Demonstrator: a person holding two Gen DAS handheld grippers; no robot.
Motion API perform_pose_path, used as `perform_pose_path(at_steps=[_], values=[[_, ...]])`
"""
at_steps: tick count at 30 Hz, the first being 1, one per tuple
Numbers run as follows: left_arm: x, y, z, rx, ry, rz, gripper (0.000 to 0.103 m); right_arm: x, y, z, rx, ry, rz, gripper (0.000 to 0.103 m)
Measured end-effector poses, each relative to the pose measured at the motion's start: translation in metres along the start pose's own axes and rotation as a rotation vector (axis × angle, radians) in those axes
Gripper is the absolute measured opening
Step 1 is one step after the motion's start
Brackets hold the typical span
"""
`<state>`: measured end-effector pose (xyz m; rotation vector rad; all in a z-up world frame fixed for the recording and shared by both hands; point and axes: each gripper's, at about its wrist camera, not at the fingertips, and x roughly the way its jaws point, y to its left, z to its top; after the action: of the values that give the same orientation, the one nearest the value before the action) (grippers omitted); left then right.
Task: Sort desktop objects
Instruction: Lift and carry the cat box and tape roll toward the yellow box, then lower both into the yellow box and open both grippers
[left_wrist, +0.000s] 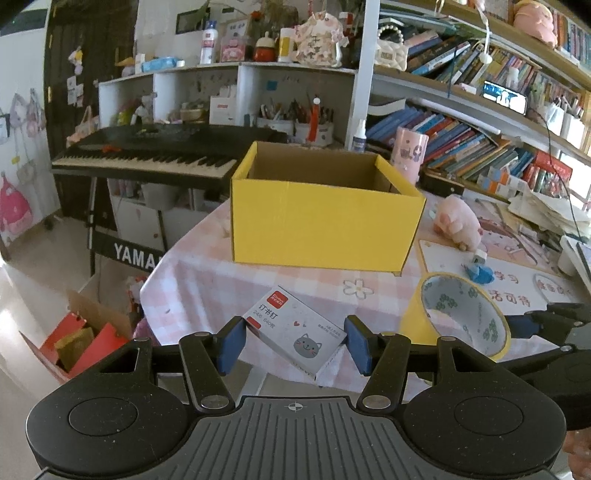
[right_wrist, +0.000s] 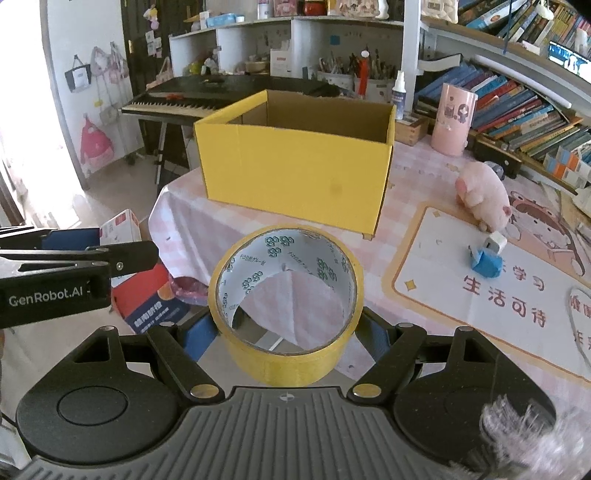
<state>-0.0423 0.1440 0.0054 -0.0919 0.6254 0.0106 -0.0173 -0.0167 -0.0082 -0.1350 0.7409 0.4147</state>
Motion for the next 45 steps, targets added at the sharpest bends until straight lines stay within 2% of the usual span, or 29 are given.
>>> perform_pose_path(at_steps=[15, 27, 36, 45], values=[[0.01, 0.006, 0.02, 0.002, -0.038, -0.002, 0.058, 0.001, -0.003, 0.031, -0.01, -0.05, -0.011, 0.079], [0.027, 0.015, 0.059, -0.001, -0.104, 0.025, 0.058, 0.019, -0.014, 0.08, -0.021, -0.109, 0.013, 0.079], [0.059, 0.016, 0.097, -0.014, -0.138, 0.037, 0.058, 0.047, -0.032, 0.128, -0.051, -0.147, 0.019, 0.079], [0.102, 0.006, 0.126, -0.012, -0.123, 0.056, 0.058, 0.087, -0.059, 0.163, -0.101, -0.135, 0.041, 0.079]])
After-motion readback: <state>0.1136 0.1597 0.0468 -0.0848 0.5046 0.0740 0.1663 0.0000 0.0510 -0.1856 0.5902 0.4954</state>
